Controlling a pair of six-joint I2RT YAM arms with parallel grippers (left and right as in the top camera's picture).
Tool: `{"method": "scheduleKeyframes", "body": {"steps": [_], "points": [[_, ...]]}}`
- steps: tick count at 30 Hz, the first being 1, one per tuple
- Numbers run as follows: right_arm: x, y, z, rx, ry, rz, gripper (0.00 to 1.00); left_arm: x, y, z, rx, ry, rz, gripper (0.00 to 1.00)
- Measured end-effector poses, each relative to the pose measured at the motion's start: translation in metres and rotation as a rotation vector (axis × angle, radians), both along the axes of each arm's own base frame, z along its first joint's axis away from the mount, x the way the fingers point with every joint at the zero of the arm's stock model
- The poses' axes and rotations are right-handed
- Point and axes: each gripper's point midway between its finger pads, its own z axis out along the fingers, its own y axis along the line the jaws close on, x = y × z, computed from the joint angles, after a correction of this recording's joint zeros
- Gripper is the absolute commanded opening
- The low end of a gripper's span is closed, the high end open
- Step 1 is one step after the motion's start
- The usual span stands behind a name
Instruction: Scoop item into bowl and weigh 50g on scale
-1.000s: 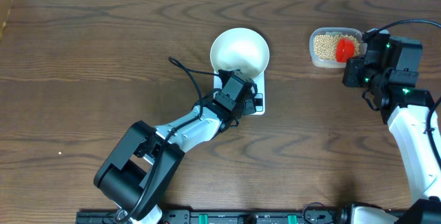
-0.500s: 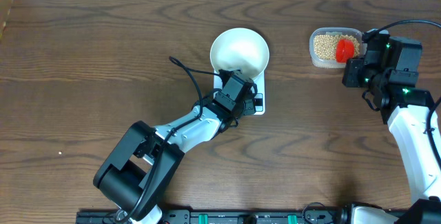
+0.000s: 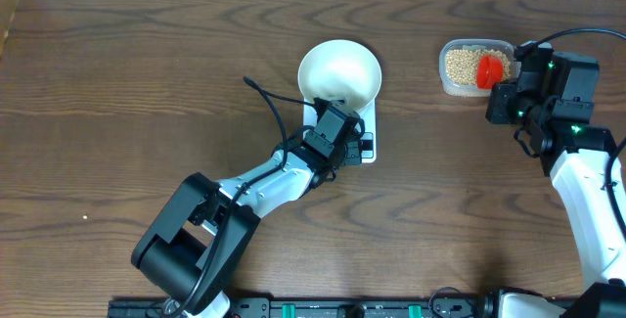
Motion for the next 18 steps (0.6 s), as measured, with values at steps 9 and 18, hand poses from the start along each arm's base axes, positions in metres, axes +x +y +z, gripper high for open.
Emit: {"method": "scheduleKeyframes", "body": {"steps": [9,18], "points": [[0.0,0.0,0.0,0.0,0.0,0.0,0.01,0.0004,0.0057,-0.0007,0.037,-0.011,-0.003,0.07],[0.0,0.0001,0.0,0.0,0.0,0.0,0.01,0.0013,0.0094,-0.0006,0.055,-0.018,0.007,0.07]]}}
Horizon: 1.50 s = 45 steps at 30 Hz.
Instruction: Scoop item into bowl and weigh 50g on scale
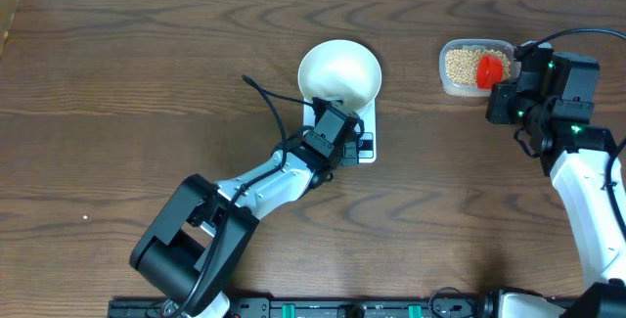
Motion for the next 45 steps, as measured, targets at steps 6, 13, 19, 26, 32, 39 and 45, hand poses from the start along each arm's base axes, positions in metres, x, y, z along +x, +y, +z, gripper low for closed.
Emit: {"method": "scheduleKeyframes", "body": {"steps": [6,13,19,26,32,39,45], "points": [[0.0,0.0,0.0,0.0,0.0,0.0,0.01,0.0,0.0001,0.0,0.0,0.0,0.0,0.07],[0.0,0.0,0.0,0.0,0.0,0.0,0.01,-0.0017,-0.0024,0.0002,0.01,-0.008,-0.005,0.07],[0.0,0.0,0.0,0.0,0.0,0.0,0.01,-0.005,-0.0068,0.0002,0.012,-0.01,-0.017,0.07],[0.0,0.0,0.0,0.0,0.0,0.0,0.01,-0.0037,-0.0068,0.001,0.014,-0.018,-0.017,0.07],[0.0,0.0,0.0,0.0,0.0,0.0,0.01,0.0002,-0.0013,0.0014,0.043,-0.04,-0.002,0.07],[0.0,0.0,0.0,0.0,0.0,0.0,0.01,0.0015,0.0004,0.0016,0.053,-0.048,0.003,0.07],[0.0,0.0,0.0,0.0,0.0,0.0,0.01,0.0007,-0.0008,0.0016,0.052,-0.048,-0.001,0.07]]}}
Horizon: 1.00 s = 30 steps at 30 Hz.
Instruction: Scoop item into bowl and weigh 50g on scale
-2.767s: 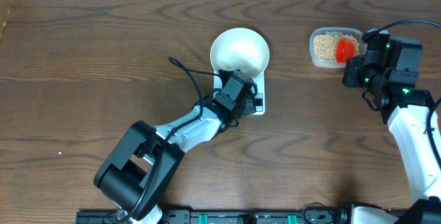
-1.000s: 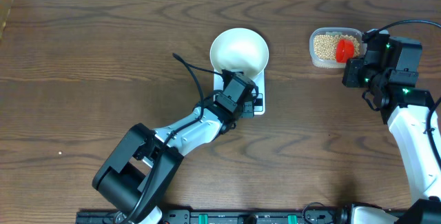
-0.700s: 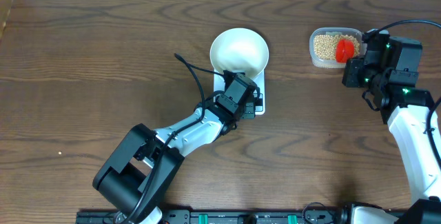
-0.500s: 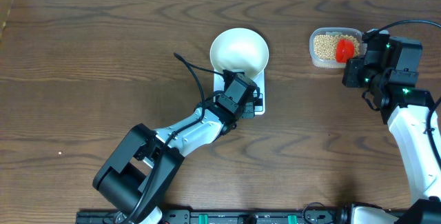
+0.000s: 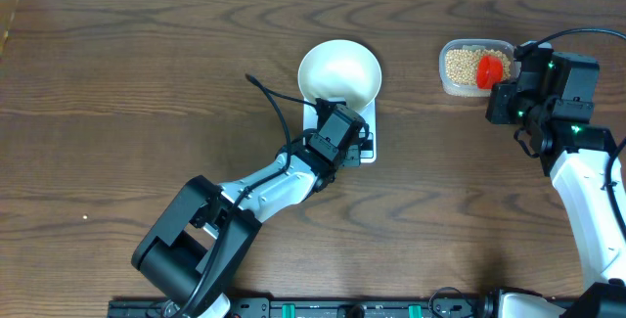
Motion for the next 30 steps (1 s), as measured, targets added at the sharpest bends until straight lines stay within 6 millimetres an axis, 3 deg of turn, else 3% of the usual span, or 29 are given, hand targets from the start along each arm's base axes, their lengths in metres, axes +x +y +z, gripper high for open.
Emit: {"method": "scheduleKeyframes", "body": {"steps": [7,30], "points": [[0.0,0.0,0.0,0.0,0.0,0.0,0.01,-0.0048,-0.0068,0.0003,0.001,-0.003,-0.019,0.07],[0.0,0.0,0.0,0.0,0.0,0.0,0.01,-0.0017,-0.0033,0.0009,0.016,-0.018,-0.003,0.07]]}}
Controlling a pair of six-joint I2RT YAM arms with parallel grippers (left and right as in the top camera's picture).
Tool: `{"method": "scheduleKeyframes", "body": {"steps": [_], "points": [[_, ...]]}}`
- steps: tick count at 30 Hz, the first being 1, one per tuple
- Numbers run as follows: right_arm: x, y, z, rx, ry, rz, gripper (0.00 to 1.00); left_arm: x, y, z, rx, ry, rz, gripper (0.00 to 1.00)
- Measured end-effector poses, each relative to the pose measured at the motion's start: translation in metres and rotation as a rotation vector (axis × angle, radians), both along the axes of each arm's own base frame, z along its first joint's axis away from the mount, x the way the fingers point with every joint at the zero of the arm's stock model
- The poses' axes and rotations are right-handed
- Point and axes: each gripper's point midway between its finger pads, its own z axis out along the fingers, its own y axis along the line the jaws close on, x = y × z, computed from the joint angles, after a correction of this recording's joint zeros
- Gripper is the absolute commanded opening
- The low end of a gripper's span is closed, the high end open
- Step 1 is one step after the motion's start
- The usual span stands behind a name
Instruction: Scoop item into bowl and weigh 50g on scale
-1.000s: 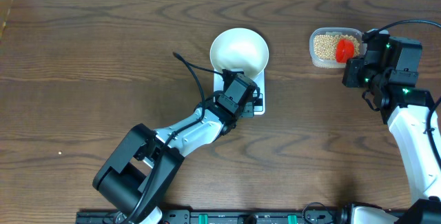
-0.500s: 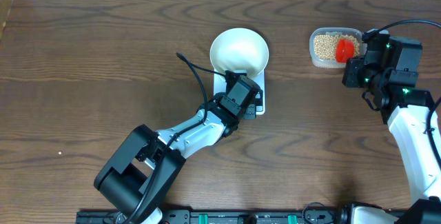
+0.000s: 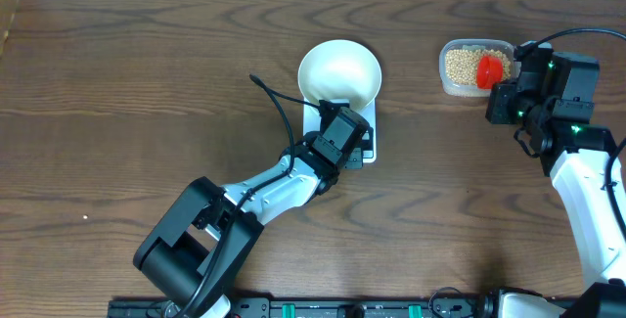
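An empty white bowl (image 3: pixel 339 71) stands on a white scale (image 3: pixel 364 143) at the table's middle. My left gripper (image 3: pixel 354 142) reaches over the scale's front part just below the bowl; its fingers are hidden under the wrist, so its state is unclear. At the back right a clear container (image 3: pixel 469 67) holds tan grains, with a red scoop (image 3: pixel 490 68) resting in them. My right gripper (image 3: pixel 501 88) sits at the scoop's near side, its jaws hidden by the arm's body.
A black cable (image 3: pixel 279 113) loops from the left arm across the table left of the scale. The right arm's white link (image 3: pixel 592 201) runs down the right edge. Brown wooden tabletop (image 3: pixel 127 103) stretches to the left.
The left arm has shifted slightly right and toward the front over the scale. The right arm, scoop, container and bowl are unchanged.
The left gripper stayed over the scale's front below the bowl at every moment, drifting only a little to the right. The right gripper stayed at the red scoop in the grain container. The bowl has stayed empty throughout.
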Motion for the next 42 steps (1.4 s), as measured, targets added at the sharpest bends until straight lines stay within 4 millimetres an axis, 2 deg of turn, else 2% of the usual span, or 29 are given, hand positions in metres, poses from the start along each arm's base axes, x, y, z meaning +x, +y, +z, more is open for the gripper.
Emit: {"method": "scheduleKeyframes", "body": {"steps": [37,42], "points": [[0.0,0.003,0.001,0.014,-0.002,0.014,0.01,-0.002,0.005,-0.005,0.045,0.014,0.01,0.07],[0.0,0.004,0.001,0.016,-0.003,0.016,0.01,-0.009,0.008,-0.003,0.054,0.035,0.004,0.07]]}}
